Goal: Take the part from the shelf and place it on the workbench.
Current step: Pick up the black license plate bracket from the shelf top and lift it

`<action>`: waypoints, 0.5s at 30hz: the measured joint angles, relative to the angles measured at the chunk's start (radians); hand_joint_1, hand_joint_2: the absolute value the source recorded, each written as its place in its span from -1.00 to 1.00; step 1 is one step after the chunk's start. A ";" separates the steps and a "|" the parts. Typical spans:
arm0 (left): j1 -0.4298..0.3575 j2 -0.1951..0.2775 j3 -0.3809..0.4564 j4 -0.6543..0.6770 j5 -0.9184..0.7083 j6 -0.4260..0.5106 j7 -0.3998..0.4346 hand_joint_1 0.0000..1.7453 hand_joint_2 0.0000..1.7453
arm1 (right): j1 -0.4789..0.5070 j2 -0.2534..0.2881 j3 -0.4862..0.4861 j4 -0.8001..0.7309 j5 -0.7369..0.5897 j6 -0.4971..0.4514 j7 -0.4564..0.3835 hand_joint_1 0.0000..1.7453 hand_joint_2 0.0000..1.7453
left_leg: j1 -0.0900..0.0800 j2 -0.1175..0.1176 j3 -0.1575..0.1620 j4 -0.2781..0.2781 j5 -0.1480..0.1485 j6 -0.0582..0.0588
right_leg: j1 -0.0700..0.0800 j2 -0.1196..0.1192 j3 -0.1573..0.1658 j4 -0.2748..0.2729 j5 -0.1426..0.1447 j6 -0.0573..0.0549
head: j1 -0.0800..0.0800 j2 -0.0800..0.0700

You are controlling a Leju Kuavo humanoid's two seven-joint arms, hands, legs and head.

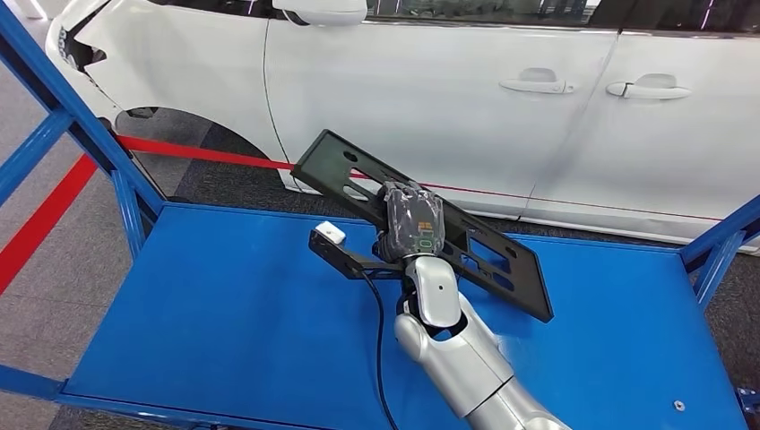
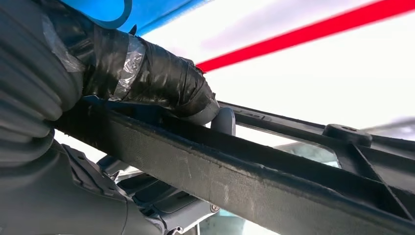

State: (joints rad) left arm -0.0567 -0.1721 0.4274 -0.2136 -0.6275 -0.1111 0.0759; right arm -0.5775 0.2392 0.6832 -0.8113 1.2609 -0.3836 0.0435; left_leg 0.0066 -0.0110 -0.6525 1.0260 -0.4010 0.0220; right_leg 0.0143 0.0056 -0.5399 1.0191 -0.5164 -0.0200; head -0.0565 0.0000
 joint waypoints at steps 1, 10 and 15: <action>0.001 0.001 0.002 0.000 0.003 -0.001 -0.008 -1.00 1.00 | 0.008 -0.005 0.000 -0.030 -0.003 0.002 -0.002 1.00 1.00 | 0.000 0.000 0.000 0.000 0.000 0.000 | 0.000 0.000 0.000 0.000 0.000 0.000 | 0.000 0.000; 0.012 0.021 0.024 0.000 0.011 -0.022 -0.024 -1.00 1.00 | 0.067 -0.080 0.012 -0.341 0.049 0.018 0.013 1.00 1.00 | 0.000 0.000 -0.001 0.000 -0.002 0.001 | -0.002 0.000 -0.001 0.000 -0.002 0.000 | 0.000 0.000; 0.015 0.025 0.025 0.000 0.006 -0.008 -0.023 -1.00 1.00 | 0.080 -0.100 0.016 -0.405 0.045 0.022 0.009 1.00 1.00 | -0.004 -0.001 0.002 -0.003 -0.003 0.011 | -0.005 0.000 0.003 -0.009 0.002 0.008 | 0.000 0.000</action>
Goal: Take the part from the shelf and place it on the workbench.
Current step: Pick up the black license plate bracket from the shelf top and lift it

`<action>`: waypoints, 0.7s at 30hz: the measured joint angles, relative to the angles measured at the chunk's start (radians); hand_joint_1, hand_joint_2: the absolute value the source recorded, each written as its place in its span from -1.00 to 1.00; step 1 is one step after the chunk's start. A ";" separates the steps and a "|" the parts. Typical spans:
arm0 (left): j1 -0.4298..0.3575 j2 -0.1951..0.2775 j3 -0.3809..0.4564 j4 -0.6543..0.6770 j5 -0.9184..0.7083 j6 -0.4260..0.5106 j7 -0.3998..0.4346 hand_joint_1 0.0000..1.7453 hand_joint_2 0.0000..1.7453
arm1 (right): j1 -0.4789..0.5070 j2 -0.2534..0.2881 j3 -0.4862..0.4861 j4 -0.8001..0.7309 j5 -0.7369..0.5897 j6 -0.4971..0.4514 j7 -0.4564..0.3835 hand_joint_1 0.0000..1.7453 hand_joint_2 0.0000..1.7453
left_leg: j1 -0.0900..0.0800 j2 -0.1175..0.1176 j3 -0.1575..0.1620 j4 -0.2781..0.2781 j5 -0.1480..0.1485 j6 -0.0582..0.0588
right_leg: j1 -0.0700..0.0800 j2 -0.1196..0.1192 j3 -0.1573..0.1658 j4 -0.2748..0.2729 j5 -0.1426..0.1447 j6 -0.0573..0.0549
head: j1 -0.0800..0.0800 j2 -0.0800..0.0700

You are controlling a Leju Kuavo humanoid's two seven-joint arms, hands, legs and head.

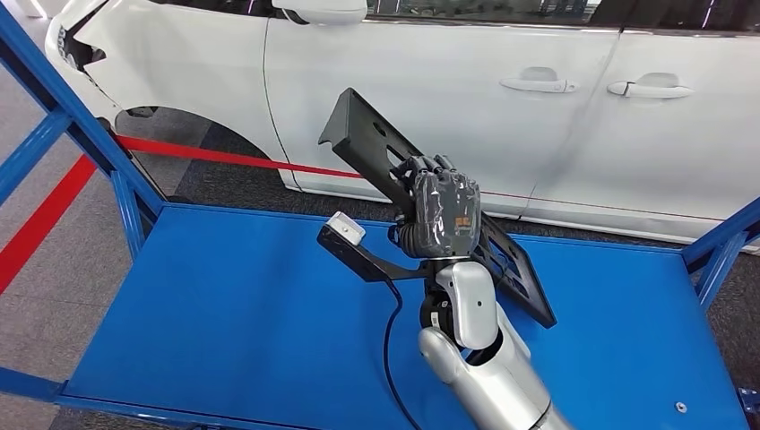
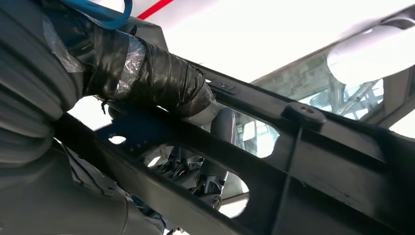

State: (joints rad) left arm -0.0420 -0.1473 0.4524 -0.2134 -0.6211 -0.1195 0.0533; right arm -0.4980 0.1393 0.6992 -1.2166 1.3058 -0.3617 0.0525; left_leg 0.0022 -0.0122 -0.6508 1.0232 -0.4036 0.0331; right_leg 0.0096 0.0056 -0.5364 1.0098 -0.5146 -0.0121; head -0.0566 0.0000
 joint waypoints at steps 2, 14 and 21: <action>0.002 0.002 0.000 0.000 -0.002 0.005 0.000 -1.00 1.00 | 0.003 -0.019 0.004 -0.043 0.003 0.011 -0.015 1.00 1.00 | 0.005 0.001 0.015 -0.026 0.012 0.012 | 0.000 0.000 0.006 -0.001 -0.005 0.010 | 0.000 0.000; 0.007 0.018 0.018 0.001 -0.017 -0.009 -0.005 -1.00 1.00 | -0.005 -0.183 0.089 -0.258 0.002 0.082 -0.055 1.00 1.00 | 0.032 -0.004 -0.003 0.003 0.015 -0.036 | -0.043 0.016 -0.019 0.033 -0.003 0.057 | 0.000 0.000; 0.012 0.020 0.020 0.003 -0.020 -0.009 -0.003 -1.00 1.00 | -0.013 -0.199 0.106 -0.287 -0.014 0.092 -0.056 1.00 1.00 | 0.036 0.007 -0.085 0.198 -0.126 -0.059 | -0.033 0.004 -0.059 0.039 0.038 -0.011 | -0.001 0.000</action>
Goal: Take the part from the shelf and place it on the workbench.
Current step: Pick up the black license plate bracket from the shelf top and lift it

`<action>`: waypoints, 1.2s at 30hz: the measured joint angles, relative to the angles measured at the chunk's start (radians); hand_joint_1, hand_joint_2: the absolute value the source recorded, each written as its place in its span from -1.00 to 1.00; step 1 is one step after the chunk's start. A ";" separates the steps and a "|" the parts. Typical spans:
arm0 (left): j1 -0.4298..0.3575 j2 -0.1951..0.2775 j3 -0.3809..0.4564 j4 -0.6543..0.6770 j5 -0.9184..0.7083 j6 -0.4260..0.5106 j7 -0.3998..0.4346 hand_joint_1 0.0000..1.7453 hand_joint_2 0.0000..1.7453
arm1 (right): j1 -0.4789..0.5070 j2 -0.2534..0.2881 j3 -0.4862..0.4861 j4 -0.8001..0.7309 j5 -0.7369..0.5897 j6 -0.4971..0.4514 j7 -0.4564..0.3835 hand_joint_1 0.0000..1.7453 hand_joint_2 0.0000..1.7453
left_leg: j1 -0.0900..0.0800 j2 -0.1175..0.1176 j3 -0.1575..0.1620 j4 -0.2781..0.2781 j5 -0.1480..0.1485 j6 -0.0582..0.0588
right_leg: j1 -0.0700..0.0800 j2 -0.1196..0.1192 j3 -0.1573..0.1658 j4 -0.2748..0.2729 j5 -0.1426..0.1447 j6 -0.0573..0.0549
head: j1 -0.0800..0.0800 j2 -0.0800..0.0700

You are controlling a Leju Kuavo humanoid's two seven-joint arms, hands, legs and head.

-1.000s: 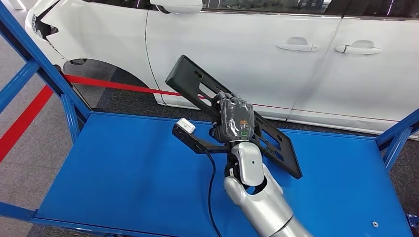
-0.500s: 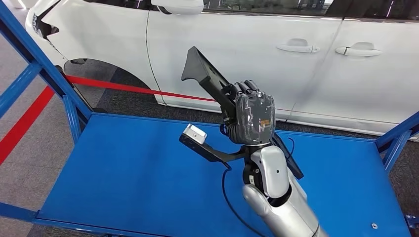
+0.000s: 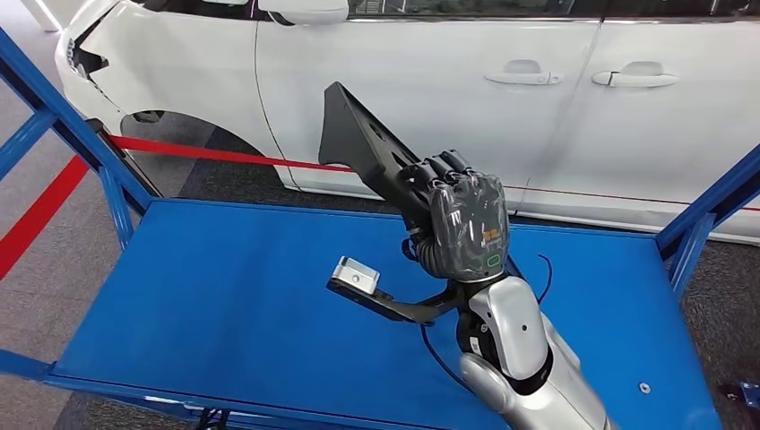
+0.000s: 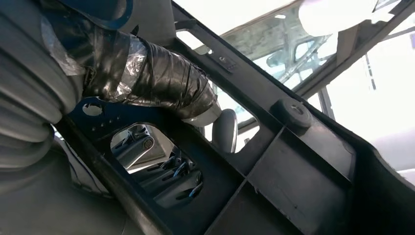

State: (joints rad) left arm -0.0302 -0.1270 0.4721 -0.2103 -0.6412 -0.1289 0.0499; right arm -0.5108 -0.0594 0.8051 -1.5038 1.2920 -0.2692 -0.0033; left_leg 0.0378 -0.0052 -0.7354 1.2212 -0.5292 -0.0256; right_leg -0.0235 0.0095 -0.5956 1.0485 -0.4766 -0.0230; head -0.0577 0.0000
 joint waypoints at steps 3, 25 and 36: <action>0.000 0.000 0.002 0.000 -0.001 0.001 0.001 -1.00 1.00 | -0.002 -0.010 0.007 -0.005 -0.015 0.006 0.001 1.00 1.00 | -0.008 0.000 0.004 0.079 -0.037 0.012 | 0.014 -0.005 -0.022 0.005 0.013 -0.006 | 0.000 0.000; 0.003 -0.026 0.015 0.003 -0.008 0.054 0.015 -1.00 1.00 | -0.002 -0.068 0.015 -0.114 -0.071 -0.005 0.003 1.00 1.00 | -0.036 0.012 0.070 -0.193 0.152 0.048 | 0.024 -0.008 0.081 -0.020 -0.053 0.022 | 0.003 0.000; 0.004 -0.029 0.032 0.005 -0.015 0.060 0.014 -1.00 1.00 | 0.000 -0.098 0.016 -0.236 -0.006 -0.112 -0.029 1.00 1.00 | -0.026 0.008 0.130 -0.033 0.016 0.023 | 0.012 -0.014 -0.043 -0.012 0.047 -0.001 | 0.001 0.000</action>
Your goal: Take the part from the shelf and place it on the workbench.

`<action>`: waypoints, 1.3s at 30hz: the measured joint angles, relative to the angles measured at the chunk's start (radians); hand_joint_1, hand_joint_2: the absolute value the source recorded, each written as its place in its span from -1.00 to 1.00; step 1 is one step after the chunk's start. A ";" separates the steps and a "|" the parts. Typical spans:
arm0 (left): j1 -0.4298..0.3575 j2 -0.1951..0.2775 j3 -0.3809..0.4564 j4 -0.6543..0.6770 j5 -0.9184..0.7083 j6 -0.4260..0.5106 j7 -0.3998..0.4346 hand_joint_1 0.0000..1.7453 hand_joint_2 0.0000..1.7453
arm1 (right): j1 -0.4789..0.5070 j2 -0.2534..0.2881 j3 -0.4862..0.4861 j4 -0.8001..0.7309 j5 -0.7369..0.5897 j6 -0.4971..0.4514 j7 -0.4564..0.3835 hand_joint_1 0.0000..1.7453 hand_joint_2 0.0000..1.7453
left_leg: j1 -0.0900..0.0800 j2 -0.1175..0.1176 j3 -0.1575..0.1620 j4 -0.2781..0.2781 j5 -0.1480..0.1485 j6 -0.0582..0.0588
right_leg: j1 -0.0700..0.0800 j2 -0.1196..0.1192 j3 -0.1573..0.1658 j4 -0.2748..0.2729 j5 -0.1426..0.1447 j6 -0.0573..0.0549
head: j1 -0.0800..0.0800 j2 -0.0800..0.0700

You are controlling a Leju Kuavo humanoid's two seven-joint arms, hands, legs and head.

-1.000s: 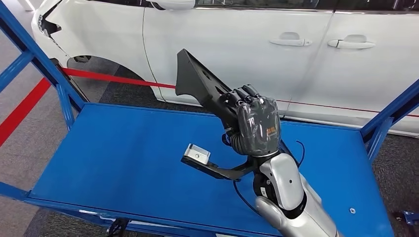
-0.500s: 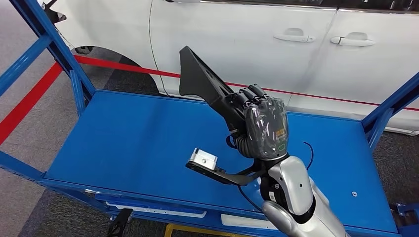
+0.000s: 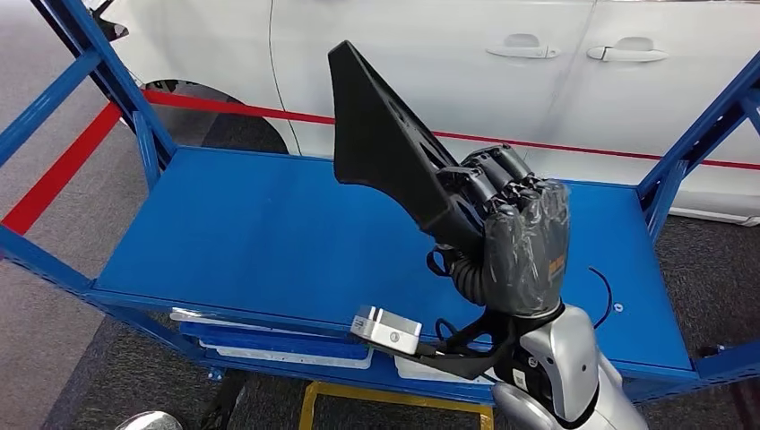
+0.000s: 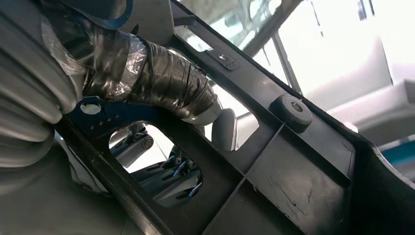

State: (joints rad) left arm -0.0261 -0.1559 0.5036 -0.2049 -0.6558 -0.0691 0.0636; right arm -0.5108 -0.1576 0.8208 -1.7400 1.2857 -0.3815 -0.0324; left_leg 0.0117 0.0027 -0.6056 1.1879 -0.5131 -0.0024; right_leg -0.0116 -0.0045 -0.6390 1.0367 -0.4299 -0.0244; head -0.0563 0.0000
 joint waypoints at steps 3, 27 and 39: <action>-0.004 0.000 0.005 0.000 -0.003 -0.001 -0.001 -1.00 1.00 | -0.003 -0.014 0.000 -0.016 0.037 -0.025 0.001 1.00 1.00 | -0.008 -0.003 0.111 -0.170 -0.014 0.016 | 0.001 0.000 -0.014 0.003 0.022 0.017 | 0.000 0.000; -0.001 -0.004 0.020 0.003 -0.021 -0.010 -0.011 -1.00 1.00 | -0.048 -0.084 0.017 -0.041 -0.011 0.005 0.011 1.00 1.00 | 0.000 -0.001 -0.122 0.096 -0.058 -0.011 | 0.000 -0.004 0.048 -0.031 -0.013 -0.007 | 0.002 0.000; -0.007 -0.004 0.023 0.005 -0.021 -0.009 -0.013 -1.00 1.00 | -0.055 -0.096 0.018 -0.049 -0.012 0.005 0.011 1.00 1.00 | 0.003 0.004 0.065 -0.198 0.043 0.046 | -0.001 0.000 -0.067 0.072 -0.044 0.047 | 0.003 0.000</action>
State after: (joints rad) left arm -0.0330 -0.1597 0.5262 -0.2003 -0.6764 -0.0786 0.0508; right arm -0.5658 -0.2538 0.8390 -1.7890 1.2734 -0.3764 -0.0210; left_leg 0.0146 0.0066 -0.5407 0.9903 -0.4697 0.0436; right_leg -0.0130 -0.0044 -0.7062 1.1089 -0.4736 0.0225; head -0.0530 0.0000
